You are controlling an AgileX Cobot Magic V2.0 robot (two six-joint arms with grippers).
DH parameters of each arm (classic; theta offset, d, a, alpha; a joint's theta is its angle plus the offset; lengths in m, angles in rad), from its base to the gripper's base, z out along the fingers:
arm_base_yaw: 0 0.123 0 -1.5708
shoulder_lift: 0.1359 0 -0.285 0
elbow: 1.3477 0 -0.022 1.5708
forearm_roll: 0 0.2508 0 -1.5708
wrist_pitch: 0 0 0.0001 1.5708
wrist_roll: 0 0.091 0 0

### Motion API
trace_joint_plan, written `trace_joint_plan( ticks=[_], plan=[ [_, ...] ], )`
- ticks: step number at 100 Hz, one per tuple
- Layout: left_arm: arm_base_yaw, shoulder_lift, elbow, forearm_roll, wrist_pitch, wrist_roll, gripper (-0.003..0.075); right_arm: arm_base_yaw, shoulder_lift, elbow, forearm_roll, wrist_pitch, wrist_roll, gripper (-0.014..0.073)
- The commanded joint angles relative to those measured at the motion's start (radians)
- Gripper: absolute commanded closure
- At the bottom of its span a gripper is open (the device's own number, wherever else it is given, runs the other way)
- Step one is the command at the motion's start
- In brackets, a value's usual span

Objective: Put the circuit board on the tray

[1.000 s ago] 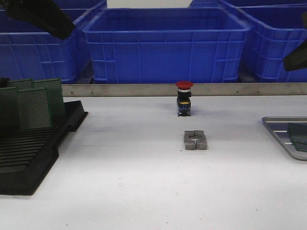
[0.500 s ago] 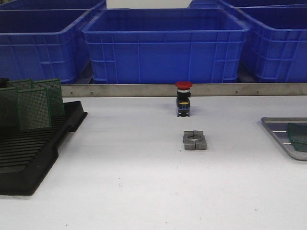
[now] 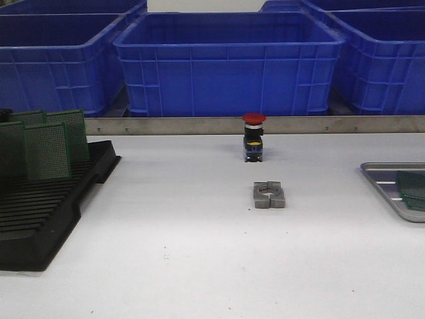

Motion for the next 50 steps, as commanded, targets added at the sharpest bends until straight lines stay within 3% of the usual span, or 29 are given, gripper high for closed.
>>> trace_joint_plan(
  ticks=[1,21,50],
  plan=[
    [0.003,-0.069,0.022,-0.030,-0.059,-0.012,0.0741,0.003,-0.070,-0.004,0.017,0.010,-0.013,0.0653],
    [0.003,-0.234,0.130,-0.046,-0.065,-0.012,0.0741,0.003,-0.185,0.043,0.017,0.053,-0.013,0.0653],
    [0.003,-0.346,0.183,-0.044,-0.112,-0.012,0.0741,0.003,-0.195,0.046,0.017,0.071,-0.013,0.0653]
  ],
)
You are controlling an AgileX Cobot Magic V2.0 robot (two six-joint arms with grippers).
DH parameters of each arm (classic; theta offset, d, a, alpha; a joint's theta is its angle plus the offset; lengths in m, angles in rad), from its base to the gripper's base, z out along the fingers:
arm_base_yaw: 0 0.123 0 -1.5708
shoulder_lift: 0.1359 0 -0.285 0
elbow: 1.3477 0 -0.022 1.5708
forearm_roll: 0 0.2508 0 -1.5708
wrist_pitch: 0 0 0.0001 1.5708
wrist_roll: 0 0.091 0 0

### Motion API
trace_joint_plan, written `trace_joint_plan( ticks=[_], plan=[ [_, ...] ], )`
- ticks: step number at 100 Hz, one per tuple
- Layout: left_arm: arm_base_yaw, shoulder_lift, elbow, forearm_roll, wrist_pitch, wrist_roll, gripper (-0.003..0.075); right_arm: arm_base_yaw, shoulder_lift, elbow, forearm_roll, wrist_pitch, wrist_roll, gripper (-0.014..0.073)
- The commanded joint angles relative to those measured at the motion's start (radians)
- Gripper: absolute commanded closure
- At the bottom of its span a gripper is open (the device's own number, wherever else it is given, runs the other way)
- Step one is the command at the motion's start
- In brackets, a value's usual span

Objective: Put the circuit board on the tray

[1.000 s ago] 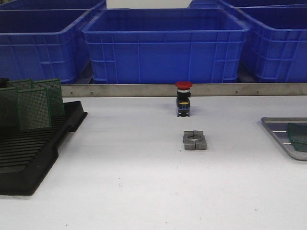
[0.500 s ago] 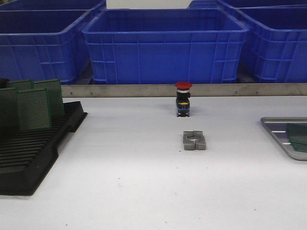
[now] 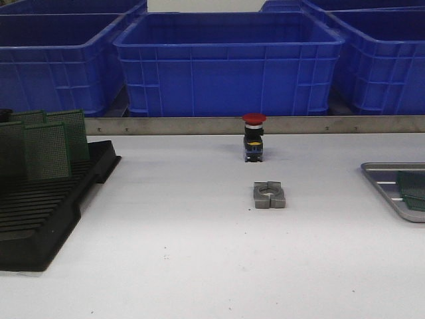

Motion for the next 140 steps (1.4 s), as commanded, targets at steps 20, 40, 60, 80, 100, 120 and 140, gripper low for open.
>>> trace_joint_plan(
  ticks=[20,40,60,80,100,120,140],
  plan=[
    [0.003,0.005,-0.026,-0.019,-0.043,-0.012,0.0741,0.003,0.009,-0.024,0.017,-0.008,-0.011,0.0653],
    [0.003,0.005,-0.026,-0.019,-0.043,-0.012,0.0741,0.003,0.009,-0.024,0.017,-0.008,-0.011,0.0653],
    [0.003,0.005,-0.026,-0.019,-0.043,-0.012,0.0741,0.003,0.009,-0.024,0.017,-0.008,-0.011,0.0653],
    [0.003,0.005,-0.026,-0.012,-0.051,-0.012,0.0741,0.003,0.009,-0.024,0.017,-0.008,-0.011,0.0653],
    [0.005,0.002,-0.019,0.504,-0.071,-0.466,0.0741,0.003,0.009,-0.024,0.017,-0.008,-0.011,0.0653],
    [0.049,-0.022,0.088,1.037,-0.088,-1.101,0.0741,0.003,0.009,-0.024,0.017,-0.008,-0.011,0.0653],
    [0.105,-0.186,0.255,1.092,-0.071,-1.195,0.0741,0.003,0.009,-0.024,0.017,-0.010,-0.011,0.0653]
  ],
)
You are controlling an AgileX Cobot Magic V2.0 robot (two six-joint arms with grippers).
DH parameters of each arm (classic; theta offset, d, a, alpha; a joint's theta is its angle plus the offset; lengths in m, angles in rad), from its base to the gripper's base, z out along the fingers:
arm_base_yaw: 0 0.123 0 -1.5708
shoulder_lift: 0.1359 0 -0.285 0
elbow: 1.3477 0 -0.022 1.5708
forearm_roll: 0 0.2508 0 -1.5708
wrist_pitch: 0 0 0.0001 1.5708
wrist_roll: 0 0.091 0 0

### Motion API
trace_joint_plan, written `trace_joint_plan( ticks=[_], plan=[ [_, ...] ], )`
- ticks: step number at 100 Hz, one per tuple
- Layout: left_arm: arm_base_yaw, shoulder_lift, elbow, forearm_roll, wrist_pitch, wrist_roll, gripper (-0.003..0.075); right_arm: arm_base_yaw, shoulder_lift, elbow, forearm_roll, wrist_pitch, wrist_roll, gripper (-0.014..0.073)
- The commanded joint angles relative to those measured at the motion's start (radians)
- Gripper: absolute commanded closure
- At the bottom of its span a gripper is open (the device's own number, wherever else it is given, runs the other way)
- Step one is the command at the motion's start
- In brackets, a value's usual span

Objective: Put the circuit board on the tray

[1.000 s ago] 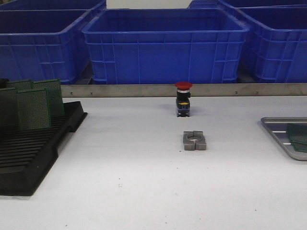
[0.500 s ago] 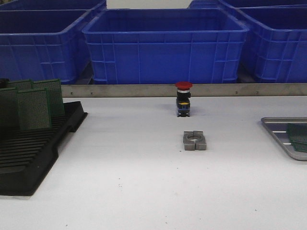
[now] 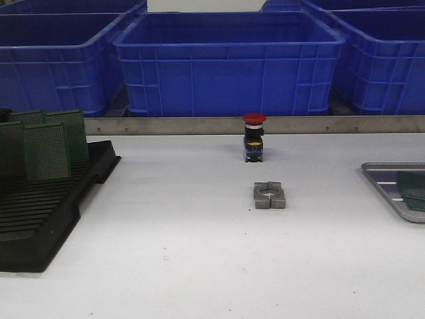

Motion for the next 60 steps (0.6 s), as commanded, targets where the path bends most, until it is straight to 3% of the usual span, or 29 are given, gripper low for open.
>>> trace_joint_plan(
  ticks=[1,60],
  plan=[
    [0.017,-0.063,0.018,0.024,0.004,-0.058,0.0741,0.003,0.009,-0.024,0.017,-0.014,-0.011,0.0653],
    [0.020,-0.056,0.021,0.035,0.040,0.001,0.0741,0.003,0.012,-0.024,0.017,-0.012,-0.011,0.0653]
  ],
)
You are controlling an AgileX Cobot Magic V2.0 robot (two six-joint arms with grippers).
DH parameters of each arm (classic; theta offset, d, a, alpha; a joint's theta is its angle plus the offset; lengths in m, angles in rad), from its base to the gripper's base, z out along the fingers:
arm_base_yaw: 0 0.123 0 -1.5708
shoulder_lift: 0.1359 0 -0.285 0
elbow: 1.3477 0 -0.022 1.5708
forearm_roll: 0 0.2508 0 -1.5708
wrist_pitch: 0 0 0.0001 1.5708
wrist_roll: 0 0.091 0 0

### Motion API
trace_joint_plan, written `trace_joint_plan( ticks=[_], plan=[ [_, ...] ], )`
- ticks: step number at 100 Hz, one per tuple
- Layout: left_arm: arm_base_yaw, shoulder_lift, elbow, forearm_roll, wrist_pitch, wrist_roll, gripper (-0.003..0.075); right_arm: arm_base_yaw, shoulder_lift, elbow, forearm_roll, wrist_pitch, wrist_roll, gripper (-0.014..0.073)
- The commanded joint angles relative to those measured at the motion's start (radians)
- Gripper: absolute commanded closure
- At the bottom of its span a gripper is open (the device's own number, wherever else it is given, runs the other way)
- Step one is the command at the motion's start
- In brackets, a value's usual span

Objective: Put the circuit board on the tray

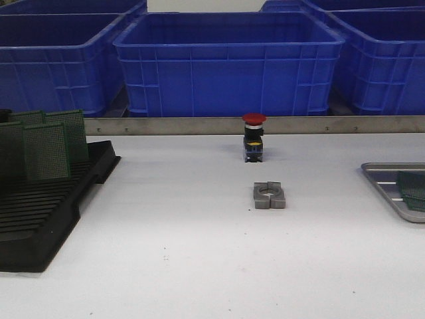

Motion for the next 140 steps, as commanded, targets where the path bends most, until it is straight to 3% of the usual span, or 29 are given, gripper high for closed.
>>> trace_joint_plan(
  ticks=[1,93,121,140],
  plan=[
    [0.000,-0.028,0.021,-0.003,-0.071,0.005,0.0741,0.003,0.012,-0.025,0.017,-0.014,-0.011,0.0653],
    [0.000,-0.028,0.019,0.001,-0.076,0.012,0.0741,0.003,0.012,-0.025,0.017,-0.014,-0.011,0.0653],
    [0.000,-0.028,0.019,0.001,-0.076,0.012,0.0741,0.003,0.012,-0.025,0.017,-0.110,-0.011,0.0653],
    [0.000,-0.028,0.019,0.001,-0.076,0.012,0.0741,-0.003,0.012,-0.017,-0.036,-0.265,-0.006,0.0653]
  ],
)
